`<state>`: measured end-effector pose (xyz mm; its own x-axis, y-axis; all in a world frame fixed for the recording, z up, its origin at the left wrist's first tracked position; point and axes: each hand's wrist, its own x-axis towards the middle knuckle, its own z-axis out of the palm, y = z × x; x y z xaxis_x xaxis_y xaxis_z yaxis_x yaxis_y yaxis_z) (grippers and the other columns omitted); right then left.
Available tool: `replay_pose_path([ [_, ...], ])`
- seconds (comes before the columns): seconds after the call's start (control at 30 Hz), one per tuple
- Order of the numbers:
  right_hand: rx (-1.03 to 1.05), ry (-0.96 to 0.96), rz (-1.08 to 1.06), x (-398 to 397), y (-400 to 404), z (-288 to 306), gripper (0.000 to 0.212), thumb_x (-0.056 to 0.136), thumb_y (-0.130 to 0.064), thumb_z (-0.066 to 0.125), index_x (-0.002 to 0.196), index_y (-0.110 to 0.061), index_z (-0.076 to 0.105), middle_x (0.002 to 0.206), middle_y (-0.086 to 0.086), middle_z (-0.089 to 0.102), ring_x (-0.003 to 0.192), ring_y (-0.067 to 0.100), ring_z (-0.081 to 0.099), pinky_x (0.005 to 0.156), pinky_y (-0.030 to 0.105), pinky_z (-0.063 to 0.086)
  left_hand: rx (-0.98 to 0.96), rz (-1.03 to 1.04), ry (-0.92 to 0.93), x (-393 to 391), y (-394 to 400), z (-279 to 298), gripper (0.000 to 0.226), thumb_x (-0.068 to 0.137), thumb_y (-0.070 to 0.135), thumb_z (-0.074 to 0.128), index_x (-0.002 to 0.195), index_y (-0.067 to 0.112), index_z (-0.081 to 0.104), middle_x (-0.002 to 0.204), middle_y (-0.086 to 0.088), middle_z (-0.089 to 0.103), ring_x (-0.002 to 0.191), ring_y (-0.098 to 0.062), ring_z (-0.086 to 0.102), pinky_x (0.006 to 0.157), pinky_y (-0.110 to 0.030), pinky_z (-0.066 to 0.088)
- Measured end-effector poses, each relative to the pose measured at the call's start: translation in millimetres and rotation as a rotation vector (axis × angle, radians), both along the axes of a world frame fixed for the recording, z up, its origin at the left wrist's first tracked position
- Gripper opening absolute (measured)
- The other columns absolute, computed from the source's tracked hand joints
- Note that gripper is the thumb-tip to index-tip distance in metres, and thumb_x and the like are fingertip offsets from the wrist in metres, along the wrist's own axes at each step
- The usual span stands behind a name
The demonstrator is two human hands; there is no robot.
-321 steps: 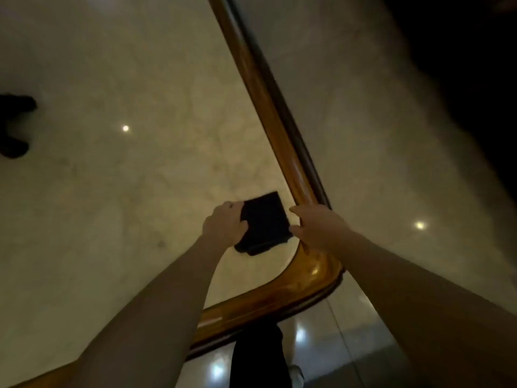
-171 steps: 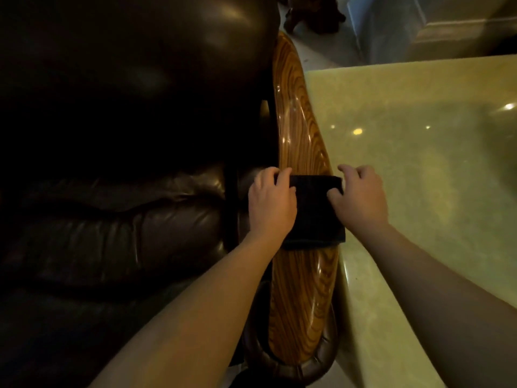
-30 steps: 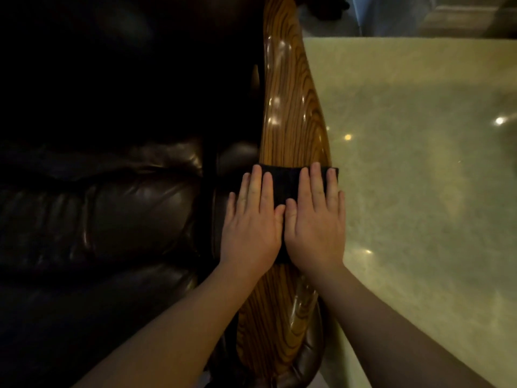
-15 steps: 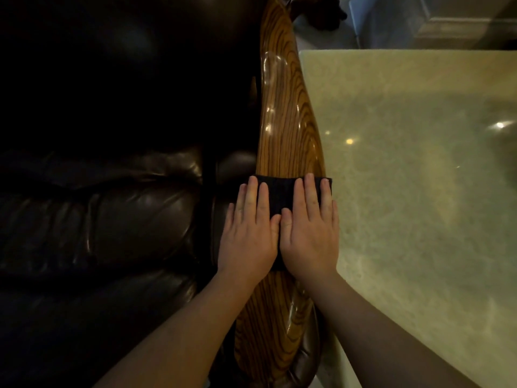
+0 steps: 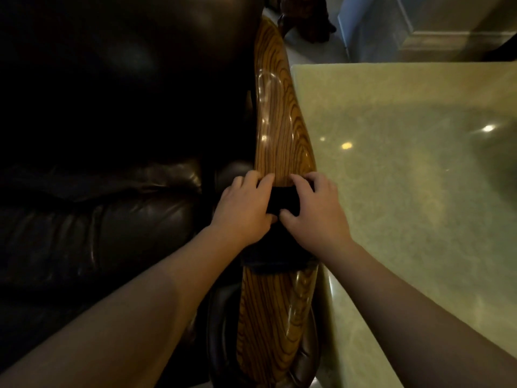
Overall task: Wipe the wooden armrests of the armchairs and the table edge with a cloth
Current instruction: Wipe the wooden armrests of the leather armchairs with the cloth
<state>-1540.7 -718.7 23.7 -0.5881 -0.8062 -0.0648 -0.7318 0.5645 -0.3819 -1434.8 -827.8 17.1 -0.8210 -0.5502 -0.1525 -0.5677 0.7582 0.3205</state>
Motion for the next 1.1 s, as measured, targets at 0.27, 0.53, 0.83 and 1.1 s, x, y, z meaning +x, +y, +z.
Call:
replay_pose_path([
  [0.27,0.315,-0.027,0.146,-14.1,-2.7,51.6,0.027,0.083,-0.023,0.059,0.109,-0.018,0.062,0.111,0.005,0.049,0.109,0.026,0.046,0.089,0.040,0.046,0.178,-0.050,-0.137,0.6,1.3,43.0,0.026,0.087,0.029,0.062,0.111,0.023,0.054,0.108,0.001,0.046,0.097,-0.017,0.046,0.083,-0.038,0.048],
  [0.53,0.365,0.064,0.385,26.6,38.4,128.4,0.012,0.083,-0.019,0.058,0.094,-0.024,0.056,0.090,-0.001,0.060,0.083,0.022,0.061,0.065,0.032,0.046,0.272,-0.099,-0.136,61.1,42.7,95.6,0.022,0.087,0.027,0.058,0.107,0.033,0.051,0.095,0.013,0.051,0.078,-0.003,0.051,0.066,-0.022,0.043],
  [0.83,0.271,-0.020,0.503,106.6,40.4,201.0,0.017,0.087,-0.017,0.050,0.101,-0.022,0.058,0.094,-0.001,0.060,0.090,0.023,0.061,0.068,0.033,0.048,0.148,0.092,-0.019,169.2,75.3,179.1,0.018,0.093,0.028,0.050,0.111,0.027,0.050,0.103,0.007,0.053,0.083,-0.009,0.054,0.074,-0.031,0.051],
  [1.1,0.097,0.139,0.621,223.5,4.6,251.8,0.023,0.089,-0.017,0.056,0.110,-0.025,0.060,0.097,-0.005,0.061,0.084,0.013,0.060,0.071,0.029,0.054,-0.084,0.138,0.061,297.4,54.0,241.5,0.020,0.092,0.025,0.052,0.112,0.023,0.050,0.102,0.005,0.053,0.080,-0.012,0.057,0.065,-0.024,0.045],
])
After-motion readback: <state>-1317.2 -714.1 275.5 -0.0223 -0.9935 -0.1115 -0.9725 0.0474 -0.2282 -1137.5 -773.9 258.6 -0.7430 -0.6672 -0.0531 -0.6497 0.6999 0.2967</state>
